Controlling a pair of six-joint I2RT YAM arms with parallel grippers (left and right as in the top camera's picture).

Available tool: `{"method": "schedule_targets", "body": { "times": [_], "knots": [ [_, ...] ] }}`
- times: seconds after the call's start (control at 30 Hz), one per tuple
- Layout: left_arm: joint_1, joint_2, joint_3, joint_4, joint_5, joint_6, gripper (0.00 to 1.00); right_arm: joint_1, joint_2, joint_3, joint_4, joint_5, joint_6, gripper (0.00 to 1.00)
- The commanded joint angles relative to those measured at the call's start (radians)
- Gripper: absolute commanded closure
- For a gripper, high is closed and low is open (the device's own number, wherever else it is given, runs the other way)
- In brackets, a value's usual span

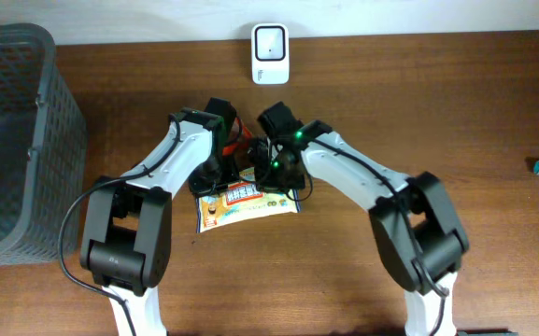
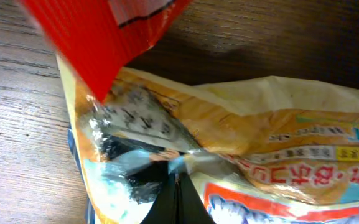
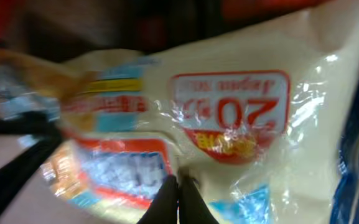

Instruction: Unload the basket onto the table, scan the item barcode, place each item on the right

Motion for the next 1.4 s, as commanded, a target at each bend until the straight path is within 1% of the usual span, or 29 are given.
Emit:
{"method": "schedule_targets", "body": {
  "times": [0.0, 0.03, 0.1, 0.27, 0.4, 0.47, 0.6, 0.63, 0.67, 0.7, 0.73, 0.77, 0.8, 0.83, 0.87, 0.9, 0.93, 0.97, 1.0, 1.1, 1.2, 1.3, 1.37],
  "knots": [
    [0.009, -0.015, -0.020, -0.006, -0.048, -0.017, 1.00, 0.000, 0.063, -0.012, -0.016, 0.055, 0.046, 0.96],
    [0.022, -0.016, -0.016, -0.019, -0.057, -0.017, 1.00, 0.000, 0.065, -0.012, -0.038, 0.093, 0.079, 0.96],
    [0.045, -0.017, -0.002, -0.045, -0.081, -0.017, 1.00, 0.000, 0.063, -0.012, -0.063, 0.143, 0.089, 0.96],
    [0.103, -0.017, 0.053, -0.111, -0.081, -0.017, 1.00, 0.000, 0.058, -0.012, -0.074, 0.144, 0.089, 0.96],
    [0.117, -0.027, 0.079, -0.152, -0.081, -0.016, 1.00, -0.001, 0.023, -0.003, -0.097, 0.146, 0.087, 0.96],
    [0.117, -0.039, 0.079, -0.156, -0.080, -0.016, 1.00, -0.003, -0.008, 0.017, -0.116, 0.160, 0.054, 0.96],
    [0.120, -0.055, 0.079, -0.153, -0.082, -0.016, 1.00, -0.009, -0.085, 0.065, -0.144, 0.164, -0.083, 0.96],
    [0.123, -0.054, 0.079, -0.146, -0.082, -0.016, 1.00, -0.009, -0.093, 0.072, -0.144, 0.164, -0.094, 0.85],
    [0.126, -0.054, 0.079, -0.142, -0.083, -0.016, 1.00, -0.009, -0.095, 0.074, -0.143, 0.169, -0.098, 0.68],
    [0.129, -0.054, 0.079, -0.134, -0.084, -0.016, 0.95, -0.011, -0.095, 0.074, -0.141, 0.182, -0.110, 0.41],
    [0.129, -0.054, 0.079, -0.126, -0.087, -0.016, 0.80, -0.016, -0.092, 0.074, -0.148, 0.207, -0.120, 0.23],
    [0.129, -0.054, 0.079, -0.117, -0.089, -0.016, 0.60, -0.025, -0.090, 0.073, -0.166, 0.241, -0.119, 0.02],
    [0.129, -0.054, 0.079, -0.112, -0.089, -0.016, 0.42, -0.039, -0.088, 0.073, -0.183, 0.249, -0.119, 0.01],
    [0.129, -0.053, 0.079, -0.109, -0.089, -0.016, 0.28, -0.052, -0.087, 0.073, -0.194, 0.244, -0.119, 0.01],
    [0.129, -0.053, 0.079, -0.109, -0.089, -0.016, 0.22, -0.068, -0.086, 0.069, -0.198, 0.224, -0.124, 0.01],
    [0.129, -0.053, 0.079, -0.108, -0.089, -0.016, 0.11, -0.081, -0.086, 0.063, -0.191, 0.191, -0.158, 0.01],
    [0.129, -0.053, 0.079, -0.101, -0.089, -0.016, 0.01, -0.094, -0.086, 0.053, -0.177, 0.140, -0.224, 0.01],
    [0.132, -0.053, 0.079, -0.092, -0.089, -0.016, 0.00, -0.100, -0.086, 0.045, -0.170, 0.109, -0.255, 0.01],
    [0.139, -0.053, 0.079, -0.080, -0.088, -0.017, 0.01, -0.105, -0.085, 0.037, -0.167, 0.098, -0.257, 0.01],
    [0.164, -0.053, 0.079, -0.068, -0.073, -0.018, 0.01, -0.101, -0.080, 0.008, -0.134, 0.083, -0.257, 0.01],
    [0.207, -0.053, 0.079, -0.069, -0.006, -0.017, 0.01, -0.090, -0.060, -0.036, -0.071, 0.083, -0.245, 0.01],
    [0.249, -0.053, 0.079, -0.087, 0.009, -0.017, 0.01, -0.091, -0.026, -0.041, -0.063, 0.044, -0.227, 0.01],
    [0.259, -0.053, 0.079, -0.098, 0.008, -0.017, 0.01, -0.087, -0.008, -0.042, -0.037, 0.000, -0.227, 0.14]
  ]
}}
